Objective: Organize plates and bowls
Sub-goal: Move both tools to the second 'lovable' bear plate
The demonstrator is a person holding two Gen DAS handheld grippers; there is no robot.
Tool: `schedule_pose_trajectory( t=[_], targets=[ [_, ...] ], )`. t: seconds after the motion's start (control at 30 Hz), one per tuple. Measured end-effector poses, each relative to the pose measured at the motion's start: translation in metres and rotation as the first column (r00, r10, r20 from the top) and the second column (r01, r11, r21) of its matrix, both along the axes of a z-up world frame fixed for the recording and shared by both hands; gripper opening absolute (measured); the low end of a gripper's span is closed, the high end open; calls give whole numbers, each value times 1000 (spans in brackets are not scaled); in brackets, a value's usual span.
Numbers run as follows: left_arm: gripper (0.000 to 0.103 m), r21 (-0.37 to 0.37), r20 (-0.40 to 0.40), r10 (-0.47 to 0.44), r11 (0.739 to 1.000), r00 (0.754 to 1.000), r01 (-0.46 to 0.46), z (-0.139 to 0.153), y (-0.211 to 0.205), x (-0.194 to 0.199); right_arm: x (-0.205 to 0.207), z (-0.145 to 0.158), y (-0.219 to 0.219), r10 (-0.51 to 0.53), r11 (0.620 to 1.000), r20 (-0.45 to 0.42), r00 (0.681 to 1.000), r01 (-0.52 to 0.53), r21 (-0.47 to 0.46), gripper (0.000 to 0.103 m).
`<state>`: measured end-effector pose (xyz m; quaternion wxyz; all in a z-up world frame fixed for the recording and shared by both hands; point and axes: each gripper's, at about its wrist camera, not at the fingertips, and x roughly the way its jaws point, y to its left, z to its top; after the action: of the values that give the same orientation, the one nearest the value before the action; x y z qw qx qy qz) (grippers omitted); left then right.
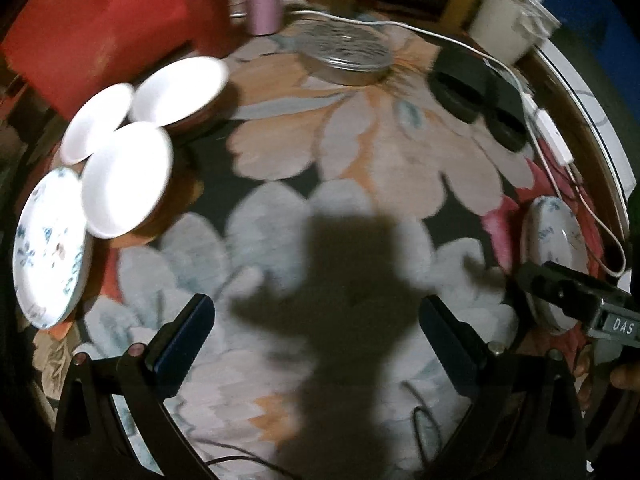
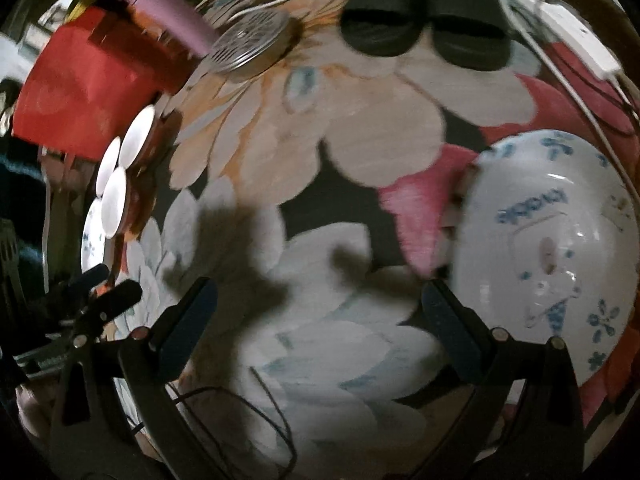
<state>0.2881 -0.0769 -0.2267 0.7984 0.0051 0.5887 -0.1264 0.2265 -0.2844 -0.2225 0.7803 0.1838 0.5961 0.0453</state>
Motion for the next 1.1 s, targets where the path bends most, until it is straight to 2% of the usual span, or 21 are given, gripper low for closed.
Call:
schedule_pose_trajectory(
  t=[0.33, 0.6, 0.87, 0.97, 1.1],
  targets=[
    [102, 4, 0, 166, 986, 986, -166, -7, 91, 1, 14, -3, 86, 202, 979, -1, 979, -202, -1, 103],
    [102, 34, 4, 229, 973, 973, -229, -15, 142, -1, 22, -13, 149, 305, 952, -27, 952, -304, 11, 103],
    [102, 94, 49, 249, 963, 967, -253, -17, 192, 2, 34, -17, 216, 388, 922, -40, 921, -387, 18, 103],
    [102, 89, 67, 288, 952, 955, -294, -16, 219, 1, 41, -20, 242, 397, 918, -39, 917, -396, 35, 103],
    [102, 73, 70, 374, 923, 925, -379, -17, 259, -3, 49, -25, 272, 384, 922, -30, 923, -381, 67, 102]
  ],
)
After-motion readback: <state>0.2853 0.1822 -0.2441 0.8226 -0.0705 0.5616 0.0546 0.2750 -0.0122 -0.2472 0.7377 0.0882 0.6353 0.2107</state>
